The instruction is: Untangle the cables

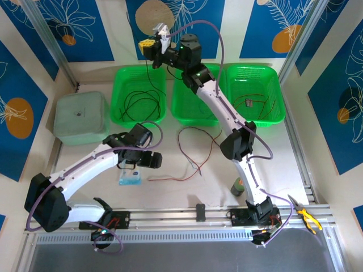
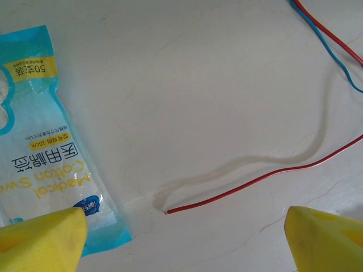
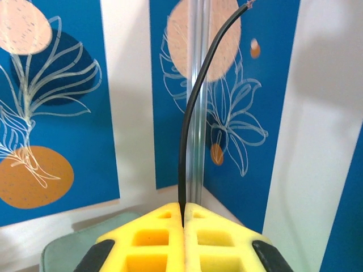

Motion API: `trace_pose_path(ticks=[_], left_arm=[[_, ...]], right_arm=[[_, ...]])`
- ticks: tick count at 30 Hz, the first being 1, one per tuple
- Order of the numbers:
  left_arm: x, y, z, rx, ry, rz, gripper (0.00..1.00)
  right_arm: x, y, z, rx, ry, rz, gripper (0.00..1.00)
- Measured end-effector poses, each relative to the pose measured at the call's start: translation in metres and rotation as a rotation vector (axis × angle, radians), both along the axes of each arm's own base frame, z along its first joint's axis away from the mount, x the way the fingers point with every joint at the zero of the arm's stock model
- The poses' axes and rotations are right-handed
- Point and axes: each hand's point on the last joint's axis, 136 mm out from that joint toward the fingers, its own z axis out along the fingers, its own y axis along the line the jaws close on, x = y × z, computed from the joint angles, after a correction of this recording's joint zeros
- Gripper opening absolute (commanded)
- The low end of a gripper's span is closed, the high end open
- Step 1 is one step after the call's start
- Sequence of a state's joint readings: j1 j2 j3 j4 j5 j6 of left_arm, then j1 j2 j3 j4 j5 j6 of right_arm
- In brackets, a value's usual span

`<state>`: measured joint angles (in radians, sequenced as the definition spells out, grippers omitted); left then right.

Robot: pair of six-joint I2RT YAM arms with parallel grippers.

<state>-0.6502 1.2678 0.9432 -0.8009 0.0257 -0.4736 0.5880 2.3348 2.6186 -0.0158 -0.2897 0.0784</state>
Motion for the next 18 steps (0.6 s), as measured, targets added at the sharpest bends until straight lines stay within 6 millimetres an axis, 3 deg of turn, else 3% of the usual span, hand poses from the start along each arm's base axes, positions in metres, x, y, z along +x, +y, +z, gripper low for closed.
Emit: trace_pose_path(ticks=[5, 12, 15, 18], left_arm=[[0.000, 0.000, 0.000, -0.001, 0.000, 0.000, 0.90], [0.000, 0.000, 0.000, -0.002, -0.001, 0.000, 0.90], [-0.001, 0.000, 0.000, -0.005, 0.001, -0.001, 0.90], [0.000, -0.002, 0.000, -0.013, 0.000, -0.004, 0.90]], right_arm=[[-0.010, 0.000, 0.012, 0.010, -0.023, 0.013, 0.00], [0.008, -0.002, -0.005, 0.003, 0.035, -0.028, 0.00], [0.029, 0.005, -0.046, -0.029, 0.132, -0.061, 0.00], [0.054, 0.012, -0.117, -0.099, 0.278, -0.116, 0.00]])
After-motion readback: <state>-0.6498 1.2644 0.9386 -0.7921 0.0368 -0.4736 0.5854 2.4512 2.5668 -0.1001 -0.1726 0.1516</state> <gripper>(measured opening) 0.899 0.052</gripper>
